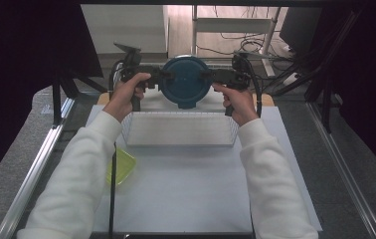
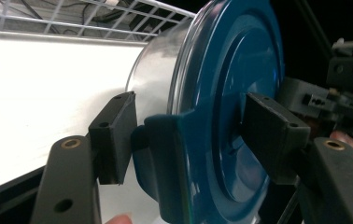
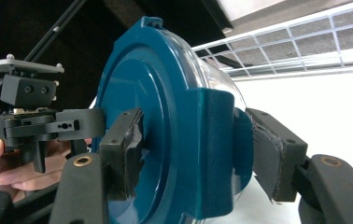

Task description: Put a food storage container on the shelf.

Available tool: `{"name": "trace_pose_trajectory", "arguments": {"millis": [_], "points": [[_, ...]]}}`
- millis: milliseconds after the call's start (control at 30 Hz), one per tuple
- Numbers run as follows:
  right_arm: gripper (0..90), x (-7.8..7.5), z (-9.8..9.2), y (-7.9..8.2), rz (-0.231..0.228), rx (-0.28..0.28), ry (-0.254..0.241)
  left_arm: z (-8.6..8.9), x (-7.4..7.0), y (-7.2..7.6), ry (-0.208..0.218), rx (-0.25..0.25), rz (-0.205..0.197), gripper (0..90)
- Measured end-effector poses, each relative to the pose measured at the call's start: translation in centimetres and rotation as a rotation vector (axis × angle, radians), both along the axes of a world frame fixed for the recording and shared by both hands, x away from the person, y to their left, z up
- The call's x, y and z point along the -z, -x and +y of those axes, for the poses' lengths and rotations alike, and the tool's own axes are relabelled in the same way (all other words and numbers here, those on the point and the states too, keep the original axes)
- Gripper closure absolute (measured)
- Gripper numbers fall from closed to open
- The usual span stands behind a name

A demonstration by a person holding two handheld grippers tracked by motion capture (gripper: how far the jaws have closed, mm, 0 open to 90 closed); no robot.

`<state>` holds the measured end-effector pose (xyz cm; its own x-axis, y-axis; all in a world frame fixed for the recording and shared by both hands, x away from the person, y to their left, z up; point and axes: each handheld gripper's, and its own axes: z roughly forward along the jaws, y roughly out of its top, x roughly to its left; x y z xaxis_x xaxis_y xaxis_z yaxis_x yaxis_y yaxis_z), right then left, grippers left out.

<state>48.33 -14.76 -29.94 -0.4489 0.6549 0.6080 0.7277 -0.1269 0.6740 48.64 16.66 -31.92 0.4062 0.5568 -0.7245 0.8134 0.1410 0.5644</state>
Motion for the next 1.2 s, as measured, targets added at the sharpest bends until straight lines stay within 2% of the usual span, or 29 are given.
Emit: {"name": "trace_pose_trajectory", "arguments": {"millis": [133,367,567,700,733,800,867,900,1000,1067,1133,1200], "points": [[37.2,0.4,0.1,-0.8,0.052,0.018,-0.014,0.0,0.7,-0.8,0.032,-0.032,0.036,36.8],[34.8,1.4,-0.2,-1.9,0.113,0.034,-0.058,-0.4,1.4,-1.6,0.049,-0.074,0.053,36.9],[33.4,2.5,-0.6,-2.3,0.142,0.048,-0.100,-0.9,1.3,-1.7,0.024,-0.094,0.031,36.8],[32.6,2.6,-0.7,-2.2,0.135,0.053,-0.109,-0.9,1.4,-1.7,0.032,-0.090,0.022,36.4],[31.7,2.6,-0.6,-2.1,0.130,0.054,-0.104,-0.9,1.4,-1.7,0.023,-0.090,0.020,35.6],[27.6,2.5,-0.3,-2.0,0.110,0.066,-0.079,-1.1,1.2,-1.5,-0.011,-0.107,0.011,28.7],[20.7,2.2,0.0,-1.6,0.057,0.088,-0.050,-1.1,0.9,-1.1,-0.053,-0.130,-0.021,24.2],[18.2,2.0,0.1,-1.4,0.038,0.104,-0.039,-1.1,0.7,-0.9,-0.059,-0.136,-0.037,22.4],[11.9,1.4,0.1,-0.7,-0.021,0.125,-0.009,-0.7,0.1,0.1,-0.102,-0.156,-0.101,17.3],[9.1,1.1,0.2,0.0,-0.065,0.121,0.023,-0.5,-0.4,1.0,-0.145,-0.165,-0.147,15.9],[8.0,0.7,0.1,0.8,-0.115,0.113,0.066,-0.3,-0.9,2.3,-0.190,-0.179,-0.209,17.4],[8.0,0.4,-0.1,1.7,-0.175,0.114,0.110,-0.1,-1.0,3.5,-0.199,-0.201,-0.233,20.0]]}}
